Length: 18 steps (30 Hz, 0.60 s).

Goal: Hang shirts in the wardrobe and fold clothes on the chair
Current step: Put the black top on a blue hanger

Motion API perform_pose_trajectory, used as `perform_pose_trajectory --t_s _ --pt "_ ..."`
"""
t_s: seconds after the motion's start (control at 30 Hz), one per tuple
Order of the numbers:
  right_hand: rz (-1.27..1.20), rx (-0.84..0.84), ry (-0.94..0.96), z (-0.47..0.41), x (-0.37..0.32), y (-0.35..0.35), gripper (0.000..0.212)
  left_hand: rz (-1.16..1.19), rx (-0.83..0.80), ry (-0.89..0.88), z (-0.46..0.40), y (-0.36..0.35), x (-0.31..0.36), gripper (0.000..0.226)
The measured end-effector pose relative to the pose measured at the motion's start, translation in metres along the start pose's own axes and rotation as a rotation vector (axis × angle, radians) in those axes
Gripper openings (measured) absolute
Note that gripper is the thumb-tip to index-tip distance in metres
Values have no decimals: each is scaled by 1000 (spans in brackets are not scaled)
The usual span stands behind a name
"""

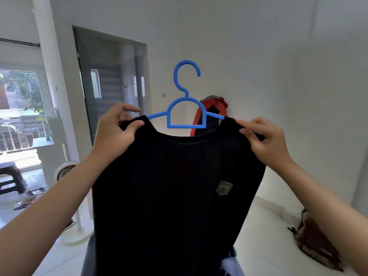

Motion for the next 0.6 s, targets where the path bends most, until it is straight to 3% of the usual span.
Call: perform_pose_trajectory --t_s 0.27,0.4,0.6 --pt "232 171 -166 16 -50 160 26 259 -137 -138 11 -77 96 34" --pt "344 276 -228 27 -70 237 26 332 -177 -265 29 -123 146 43" --pt "518 401 -264 42 -89 353 26 450 -258 -346 65 -194 216 34"
Point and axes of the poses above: each hand's wrist, its own z-axis away from the middle knuckle, its own y-axis out of the back of the hand, x = y × z, the point moved 4 cm from there along -z, towards the middle knuckle, and after that the axes turned 7 degrees about y, right-handed, at the moved point
